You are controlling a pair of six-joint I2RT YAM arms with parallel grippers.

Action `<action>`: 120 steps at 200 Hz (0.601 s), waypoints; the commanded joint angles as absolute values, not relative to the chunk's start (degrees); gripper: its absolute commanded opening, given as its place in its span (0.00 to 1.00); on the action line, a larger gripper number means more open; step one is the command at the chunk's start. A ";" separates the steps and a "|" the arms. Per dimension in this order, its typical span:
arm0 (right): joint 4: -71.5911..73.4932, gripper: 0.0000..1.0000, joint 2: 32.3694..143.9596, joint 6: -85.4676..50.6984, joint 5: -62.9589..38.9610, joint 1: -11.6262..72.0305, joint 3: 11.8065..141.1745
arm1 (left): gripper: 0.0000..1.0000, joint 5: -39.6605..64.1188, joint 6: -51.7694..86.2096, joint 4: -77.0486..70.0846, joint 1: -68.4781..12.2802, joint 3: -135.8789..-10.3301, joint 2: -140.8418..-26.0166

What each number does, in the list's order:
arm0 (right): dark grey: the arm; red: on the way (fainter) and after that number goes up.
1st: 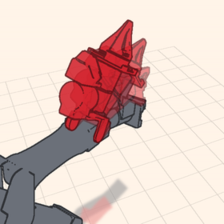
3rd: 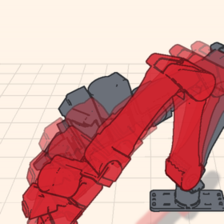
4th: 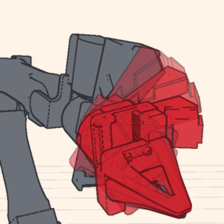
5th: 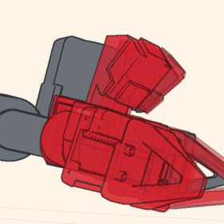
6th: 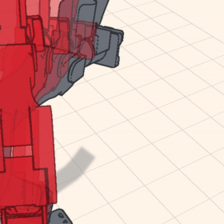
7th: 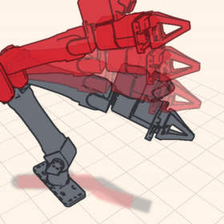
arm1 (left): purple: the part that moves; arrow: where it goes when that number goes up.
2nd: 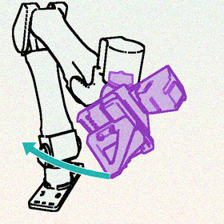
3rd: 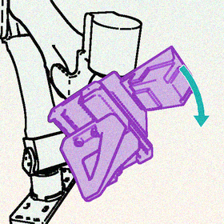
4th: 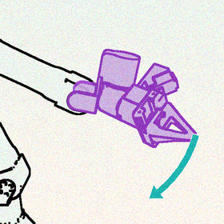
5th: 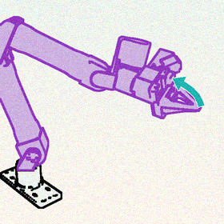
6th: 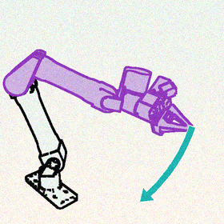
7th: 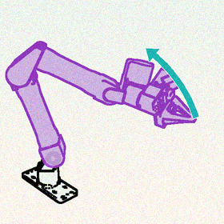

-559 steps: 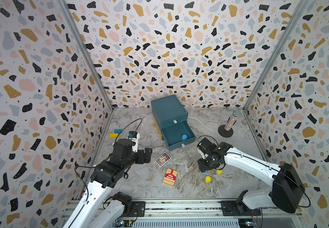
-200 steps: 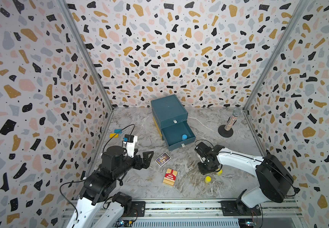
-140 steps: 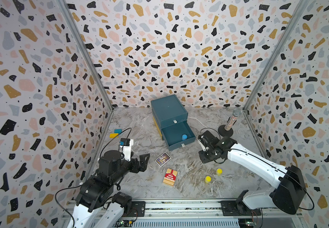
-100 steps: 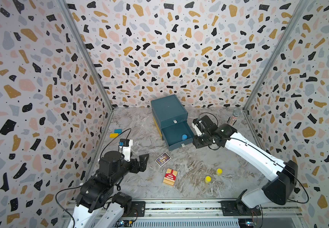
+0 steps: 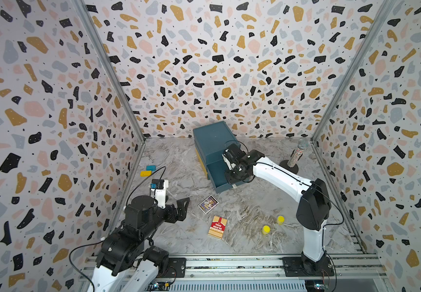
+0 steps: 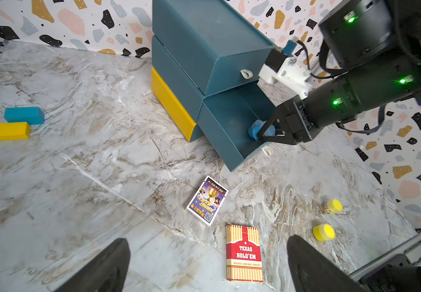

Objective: Put the paint cans in the drawer according to color
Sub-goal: Place the paint can in the drawer.

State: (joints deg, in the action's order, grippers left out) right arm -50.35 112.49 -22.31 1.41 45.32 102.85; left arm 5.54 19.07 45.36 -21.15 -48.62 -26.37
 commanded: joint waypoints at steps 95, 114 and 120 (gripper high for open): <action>-51.20 0.29 119.45 -23.12 2.87 46.20 110.46 | 1.00 7.47 18.72 42.43 -20.80 -48.03 -25.58; -51.19 0.39 120.21 -23.20 3.07 46.18 110.90 | 1.00 7.47 18.72 42.39 -20.78 -48.08 -25.49; -51.25 0.42 120.38 -23.13 3.08 46.19 111.06 | 1.00 7.47 18.72 42.44 -20.82 -48.10 -25.49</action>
State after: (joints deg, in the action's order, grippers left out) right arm -49.65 120.73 -22.70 2.22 45.89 109.03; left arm 7.03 19.07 44.93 -21.06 -48.62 -26.04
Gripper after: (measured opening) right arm 0.373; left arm 0.996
